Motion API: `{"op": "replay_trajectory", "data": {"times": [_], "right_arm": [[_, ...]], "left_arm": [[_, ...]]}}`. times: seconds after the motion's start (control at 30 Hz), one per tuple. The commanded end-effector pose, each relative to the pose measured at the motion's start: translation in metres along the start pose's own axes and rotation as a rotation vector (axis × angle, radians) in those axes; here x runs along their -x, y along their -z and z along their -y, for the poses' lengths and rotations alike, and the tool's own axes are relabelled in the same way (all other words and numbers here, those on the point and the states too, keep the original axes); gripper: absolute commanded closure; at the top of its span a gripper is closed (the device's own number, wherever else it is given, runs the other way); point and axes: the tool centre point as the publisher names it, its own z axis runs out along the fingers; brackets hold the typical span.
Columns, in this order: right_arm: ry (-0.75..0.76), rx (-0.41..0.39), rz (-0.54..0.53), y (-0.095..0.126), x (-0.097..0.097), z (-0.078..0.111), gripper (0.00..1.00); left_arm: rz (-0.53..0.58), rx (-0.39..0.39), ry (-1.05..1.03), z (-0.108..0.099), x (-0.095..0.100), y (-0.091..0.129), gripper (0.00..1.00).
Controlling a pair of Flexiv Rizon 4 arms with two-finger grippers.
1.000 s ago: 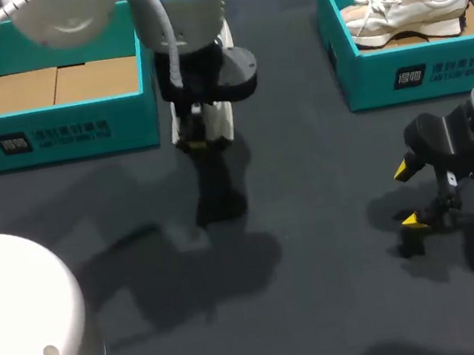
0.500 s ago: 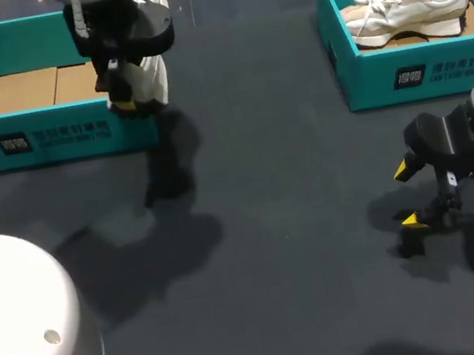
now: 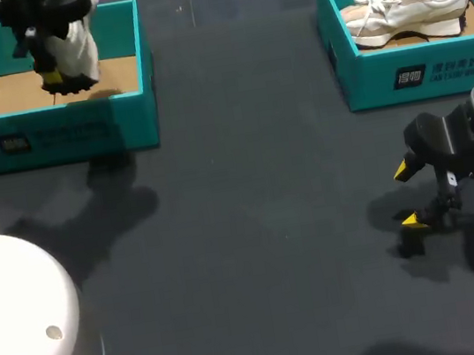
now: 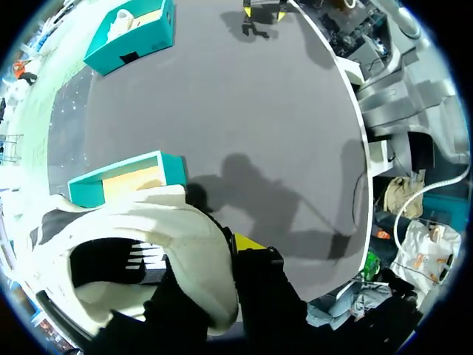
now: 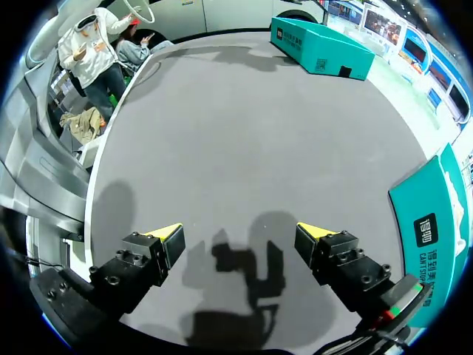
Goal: Take the shoe out of the shoebox, open the shoe tongue, remove and reinsert the insole, then place the shoe into the shoebox
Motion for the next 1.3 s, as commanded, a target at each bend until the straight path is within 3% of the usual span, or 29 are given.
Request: {"op": "replay_trajectory", "data": {"times": [0.03, 0.4, 0.5, 0.73, 0.87, 1.23, 1.3], "right_arm": [[0.0, -0.001, 0.003, 0.001, -0.002, 0.0, 0.0], [0.0, -0.001, 0.003, 0.001, -0.002, 0.0, 0.0], [0.0, -0.001, 0.003, 0.001, -0.002, 0.0, 0.0], [0.0, -0.001, 0.003, 0.001, -0.002, 0.0, 0.0], [0.0, -0.001, 0.003, 0.001, -0.002, 0.0, 0.0], [0.0, -0.001, 0.003, 0.001, -0.002, 0.0, 0.0], [0.0, -0.001, 0.003, 0.001, -0.002, 0.0, 0.0]], "left_arm": [[-0.043, -0.046, -0.005, -0.032, 0.014, 0.007, 1.0], [-0.043, -0.046, -0.005, -0.032, 0.014, 0.007, 1.0], [-0.058, -0.072, -0.044, -0.057, 0.019, 0.002, 1.0], [-0.089, -0.046, 0.006, -0.138, 0.052, -0.005, 1.0], [-0.104, -0.059, 0.005, -0.172, 0.069, -0.002, 1.0], [-0.104, -0.059, 0.005, -0.172, 0.069, -0.002, 1.0], [-0.1, -0.053, 0.009, -0.181, 0.081, -0.007, 1.0]]}}
